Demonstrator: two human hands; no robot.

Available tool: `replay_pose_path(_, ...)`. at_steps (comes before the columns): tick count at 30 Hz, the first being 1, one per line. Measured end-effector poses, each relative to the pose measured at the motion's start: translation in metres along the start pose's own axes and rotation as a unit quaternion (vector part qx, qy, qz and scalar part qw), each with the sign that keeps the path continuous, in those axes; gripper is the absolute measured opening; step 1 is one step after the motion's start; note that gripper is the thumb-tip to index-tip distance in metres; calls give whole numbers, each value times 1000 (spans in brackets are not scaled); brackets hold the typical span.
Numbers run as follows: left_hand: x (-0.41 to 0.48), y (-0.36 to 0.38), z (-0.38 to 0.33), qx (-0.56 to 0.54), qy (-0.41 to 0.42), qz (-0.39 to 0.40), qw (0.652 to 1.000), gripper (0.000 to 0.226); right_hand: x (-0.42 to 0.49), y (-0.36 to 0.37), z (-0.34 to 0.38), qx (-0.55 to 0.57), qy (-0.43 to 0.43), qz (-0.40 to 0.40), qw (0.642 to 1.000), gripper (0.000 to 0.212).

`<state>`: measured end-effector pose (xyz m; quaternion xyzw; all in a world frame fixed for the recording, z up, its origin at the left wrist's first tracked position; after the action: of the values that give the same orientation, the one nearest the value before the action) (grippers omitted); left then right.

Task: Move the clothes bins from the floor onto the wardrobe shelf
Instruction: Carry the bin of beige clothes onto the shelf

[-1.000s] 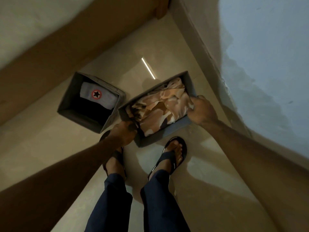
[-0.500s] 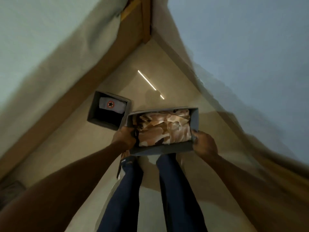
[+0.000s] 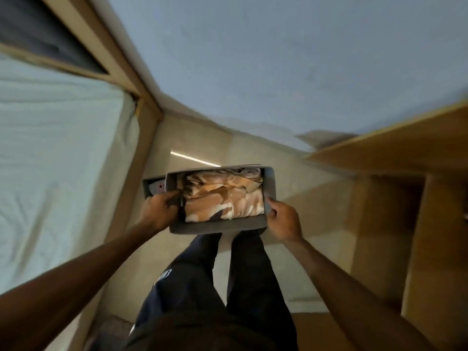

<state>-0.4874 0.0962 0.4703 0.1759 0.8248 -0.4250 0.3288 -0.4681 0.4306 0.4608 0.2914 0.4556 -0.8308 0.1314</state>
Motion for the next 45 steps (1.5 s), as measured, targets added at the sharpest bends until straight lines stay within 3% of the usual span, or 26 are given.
replay_pose_path(6,-57,11,-107,14,119,7,993,45,-113,-69,-67,66,58,-116,989,39)
replay_pose_path(14,-112,100,-322,62,325,67,941,48,-238,-194,-221,111,183,-284,935,38)
replay_pose_path(23,-205,186,-508,31,433,76,898,23,-341,-383,-309,34,177,-437,881,41)
replay_pose_path(28,-238,205,-587,24,480,82,873,19,-384,-458,-339,41,177,-502,845,47)
replay_pose_path(39,-235,241,-735,8,522,122,844,22,-374,-572,-418,64,197,-519,829,42)
replay_pose_path(45,-207,265,-829,69,573,82,812,20,-333,-631,-497,106,210,-503,832,39)
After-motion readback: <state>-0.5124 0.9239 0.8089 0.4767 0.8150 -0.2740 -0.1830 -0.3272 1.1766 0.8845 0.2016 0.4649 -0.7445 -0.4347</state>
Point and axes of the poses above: each hand's wrist, its own x-axis towards the middle knuckle, its own y-axis out of the palm, z = x × y, the point moved 7 cm from there along x, towards the middle knuckle, and after that the axes turned 3 degrees about z, right-handed, at the moved point
